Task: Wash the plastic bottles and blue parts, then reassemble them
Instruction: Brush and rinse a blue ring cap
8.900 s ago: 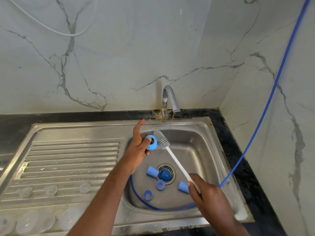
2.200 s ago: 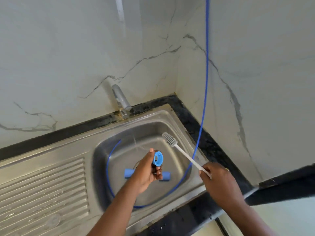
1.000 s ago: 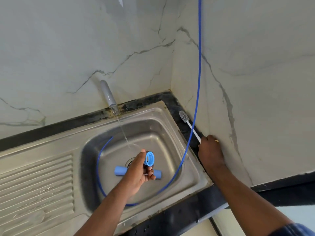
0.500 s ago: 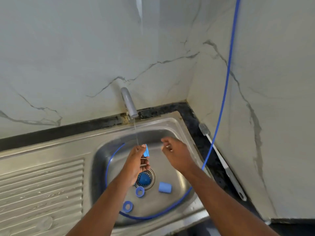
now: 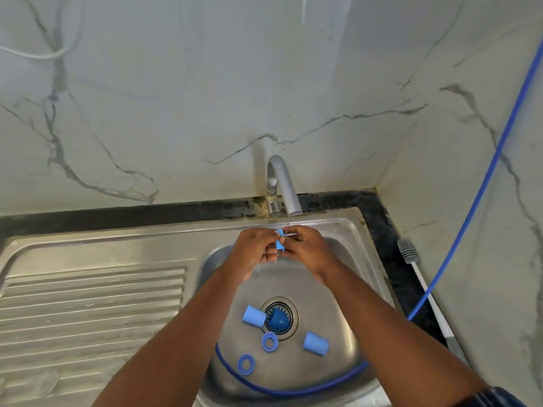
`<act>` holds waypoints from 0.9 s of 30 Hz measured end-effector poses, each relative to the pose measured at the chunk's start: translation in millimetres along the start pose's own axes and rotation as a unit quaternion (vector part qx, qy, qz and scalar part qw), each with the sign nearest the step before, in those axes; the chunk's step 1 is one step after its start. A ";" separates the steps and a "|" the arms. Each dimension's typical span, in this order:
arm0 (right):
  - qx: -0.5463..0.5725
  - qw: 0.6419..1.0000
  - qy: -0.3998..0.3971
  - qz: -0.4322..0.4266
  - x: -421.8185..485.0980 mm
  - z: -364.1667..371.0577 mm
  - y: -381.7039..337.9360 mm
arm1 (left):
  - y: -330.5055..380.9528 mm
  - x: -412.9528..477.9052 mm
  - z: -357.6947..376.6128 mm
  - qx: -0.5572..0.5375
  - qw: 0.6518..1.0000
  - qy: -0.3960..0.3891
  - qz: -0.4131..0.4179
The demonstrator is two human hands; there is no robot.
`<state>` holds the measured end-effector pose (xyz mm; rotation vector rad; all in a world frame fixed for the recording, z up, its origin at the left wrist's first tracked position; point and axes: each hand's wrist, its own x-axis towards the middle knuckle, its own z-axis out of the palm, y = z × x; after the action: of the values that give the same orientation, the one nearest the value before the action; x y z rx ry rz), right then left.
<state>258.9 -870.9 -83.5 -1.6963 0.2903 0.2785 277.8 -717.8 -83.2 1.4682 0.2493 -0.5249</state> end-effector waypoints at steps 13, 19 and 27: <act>0.080 0.995 -0.042 0.037 -10.6 -9.4 14.9 | -7.7 -1.5 4.0 -0.037 0.996 -0.038 -0.073; 0.081 0.995 -0.048 0.023 -13.5 -10.9 13.6 | -3.6 1.2 5.4 -0.020 0.998 -0.030 -0.047; 0.176 0.979 -0.070 0.072 -12.6 -9.4 -0.7 | -2.8 -0.8 1.8 -0.028 0.996 -0.027 0.084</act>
<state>247.5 -879.8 -77.2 -1.3022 0.3360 0.4260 275.5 -719.5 -85.1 1.4044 0.0960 -0.4161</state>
